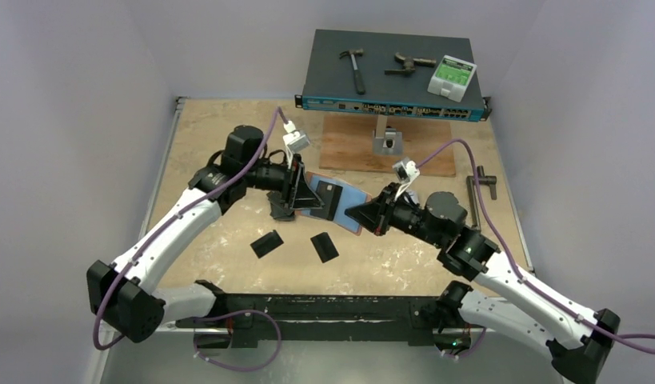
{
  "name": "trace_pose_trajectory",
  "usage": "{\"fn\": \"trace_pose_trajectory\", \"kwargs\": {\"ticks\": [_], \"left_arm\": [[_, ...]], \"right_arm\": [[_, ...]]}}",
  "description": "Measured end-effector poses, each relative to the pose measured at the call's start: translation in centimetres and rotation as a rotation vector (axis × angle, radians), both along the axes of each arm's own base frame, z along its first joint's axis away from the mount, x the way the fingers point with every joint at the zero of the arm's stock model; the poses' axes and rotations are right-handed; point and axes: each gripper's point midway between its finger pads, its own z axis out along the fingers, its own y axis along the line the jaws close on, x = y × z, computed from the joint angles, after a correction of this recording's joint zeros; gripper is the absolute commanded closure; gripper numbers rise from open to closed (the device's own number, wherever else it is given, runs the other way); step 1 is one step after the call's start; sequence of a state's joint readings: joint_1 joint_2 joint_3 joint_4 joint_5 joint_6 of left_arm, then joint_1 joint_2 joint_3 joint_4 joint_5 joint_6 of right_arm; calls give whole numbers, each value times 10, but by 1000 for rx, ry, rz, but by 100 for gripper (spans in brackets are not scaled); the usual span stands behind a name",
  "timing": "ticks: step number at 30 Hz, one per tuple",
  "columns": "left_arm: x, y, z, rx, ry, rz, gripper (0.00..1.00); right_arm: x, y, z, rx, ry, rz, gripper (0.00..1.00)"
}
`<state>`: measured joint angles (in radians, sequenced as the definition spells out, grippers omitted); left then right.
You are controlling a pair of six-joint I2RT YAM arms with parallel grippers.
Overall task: Put the credit cards into the card holder
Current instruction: Insert the credit card into the card holder.
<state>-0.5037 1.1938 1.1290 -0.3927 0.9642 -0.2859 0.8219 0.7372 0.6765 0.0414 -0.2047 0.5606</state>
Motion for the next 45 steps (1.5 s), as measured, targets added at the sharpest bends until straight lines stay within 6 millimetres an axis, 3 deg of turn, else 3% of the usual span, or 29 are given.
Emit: {"fn": "trace_pose_trajectory", "kwargs": {"ticks": [2, 3, 8, 11, 13, 15, 19, 24, 27, 30, 33, 38, 45], "left_arm": [[6, 1, -24, 60, 10, -5, 43], [8, 1, -36, 91, 11, -11, 40], [15, 8, -98, 274, 42, -86, 37], [18, 16, -123, 365, 15, -136, 35], [17, 22, -130, 400, -19, -163, 34], [16, 26, -132, 424, -57, -191, 26], [10, 34, -135, 455, -112, -248, 26], [-12, 50, -137, 471, -302, -350, 23], [-41, 56, -136, 445, -549, -458, 20], [-68, 53, -136, 376, -810, -594, 20], [-61, 35, -138, 342, -914, -655, 23], [-46, 7, -158, 341, -953, -714, 23], [-50, -10, -157, 305, -1059, -773, 25]], "right_arm": [[7, -4, -13, -56, 48, -41, 100], [9, -6, -20, -81, 70, -57, 100], [15, -17, -71, -236, 202, -122, 100], [12, -22, -103, -321, 275, -130, 100], [9, -25, -127, -374, 329, -133, 100], [5, -28, -152, -427, 381, -132, 100], [-3, -32, -199, -544, 486, -115, 100], [-11, -31, -230, -636, 565, -61, 100], [-11, -25, -232, -654, 580, -31, 100], [-7, -15, -217, -624, 551, 0, 100], [-4, -5, -197, -578, 513, 31, 100], [-5, 9, -169, -510, 474, 92, 100], [-12, 18, -151, -463, 449, 167, 100]]}}
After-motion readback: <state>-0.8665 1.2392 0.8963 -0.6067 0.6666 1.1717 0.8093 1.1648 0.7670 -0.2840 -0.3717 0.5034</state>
